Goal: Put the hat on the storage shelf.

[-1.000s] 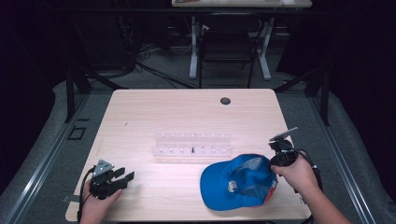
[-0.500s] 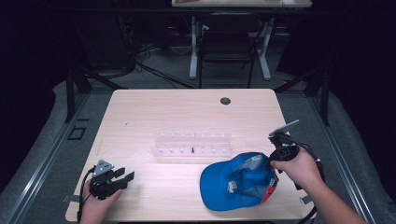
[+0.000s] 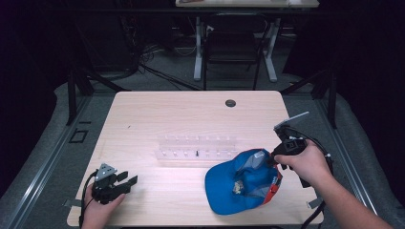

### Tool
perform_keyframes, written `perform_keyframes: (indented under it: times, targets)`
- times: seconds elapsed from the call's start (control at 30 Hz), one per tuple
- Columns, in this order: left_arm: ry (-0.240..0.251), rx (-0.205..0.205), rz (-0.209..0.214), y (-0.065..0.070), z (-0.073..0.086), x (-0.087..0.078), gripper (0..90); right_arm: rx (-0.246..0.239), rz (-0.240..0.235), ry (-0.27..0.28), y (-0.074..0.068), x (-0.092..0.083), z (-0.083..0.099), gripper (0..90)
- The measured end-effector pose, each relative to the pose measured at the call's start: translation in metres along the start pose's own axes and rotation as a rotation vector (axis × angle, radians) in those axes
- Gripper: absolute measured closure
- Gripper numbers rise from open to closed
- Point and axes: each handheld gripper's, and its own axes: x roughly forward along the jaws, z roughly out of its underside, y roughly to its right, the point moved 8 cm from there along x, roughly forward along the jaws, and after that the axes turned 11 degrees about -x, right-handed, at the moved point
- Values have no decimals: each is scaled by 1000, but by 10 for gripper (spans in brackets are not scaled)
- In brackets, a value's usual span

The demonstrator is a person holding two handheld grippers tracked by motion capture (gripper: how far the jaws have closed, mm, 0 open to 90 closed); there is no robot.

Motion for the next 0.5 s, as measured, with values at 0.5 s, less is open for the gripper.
perform_keyframes:
  times: [0.5]
  targets:
    - [6,1,-3,0,0,0,524,29,-306,47,-44,-37,-13,886]
